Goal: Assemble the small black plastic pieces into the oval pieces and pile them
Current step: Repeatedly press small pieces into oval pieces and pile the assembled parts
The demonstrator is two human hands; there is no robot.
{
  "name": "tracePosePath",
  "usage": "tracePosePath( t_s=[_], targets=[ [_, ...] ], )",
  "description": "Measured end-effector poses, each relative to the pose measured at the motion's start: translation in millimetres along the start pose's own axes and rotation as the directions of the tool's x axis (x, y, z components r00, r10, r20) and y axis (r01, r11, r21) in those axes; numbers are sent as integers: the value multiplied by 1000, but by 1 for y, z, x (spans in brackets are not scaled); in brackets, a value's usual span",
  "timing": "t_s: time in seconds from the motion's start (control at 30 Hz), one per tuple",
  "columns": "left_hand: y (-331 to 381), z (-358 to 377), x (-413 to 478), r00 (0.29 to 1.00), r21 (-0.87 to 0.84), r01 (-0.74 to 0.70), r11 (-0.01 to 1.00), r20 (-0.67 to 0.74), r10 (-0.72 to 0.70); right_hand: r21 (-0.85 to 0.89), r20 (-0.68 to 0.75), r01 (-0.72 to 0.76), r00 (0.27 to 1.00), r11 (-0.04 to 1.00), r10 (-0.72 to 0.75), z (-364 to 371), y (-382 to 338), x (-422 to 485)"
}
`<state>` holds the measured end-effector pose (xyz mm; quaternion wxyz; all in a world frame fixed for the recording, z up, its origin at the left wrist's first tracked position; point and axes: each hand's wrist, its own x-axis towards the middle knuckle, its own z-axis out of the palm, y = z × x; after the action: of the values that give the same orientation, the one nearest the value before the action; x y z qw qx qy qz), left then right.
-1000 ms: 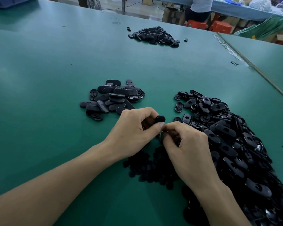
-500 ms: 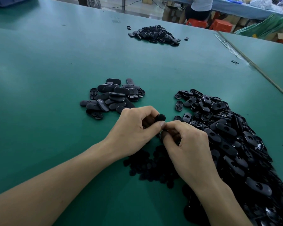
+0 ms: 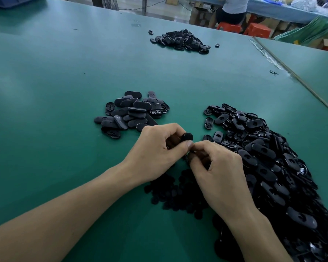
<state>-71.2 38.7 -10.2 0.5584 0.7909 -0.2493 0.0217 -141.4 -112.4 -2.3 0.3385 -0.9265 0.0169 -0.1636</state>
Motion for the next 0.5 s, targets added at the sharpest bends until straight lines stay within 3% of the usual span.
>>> tracePosePath(
  t_s=[0.5],
  targets=[
    [1,0,1,1000,13,2,1000,-11,-2,-7,3,3,1000,1000,-3,-1,0,0]
  ],
)
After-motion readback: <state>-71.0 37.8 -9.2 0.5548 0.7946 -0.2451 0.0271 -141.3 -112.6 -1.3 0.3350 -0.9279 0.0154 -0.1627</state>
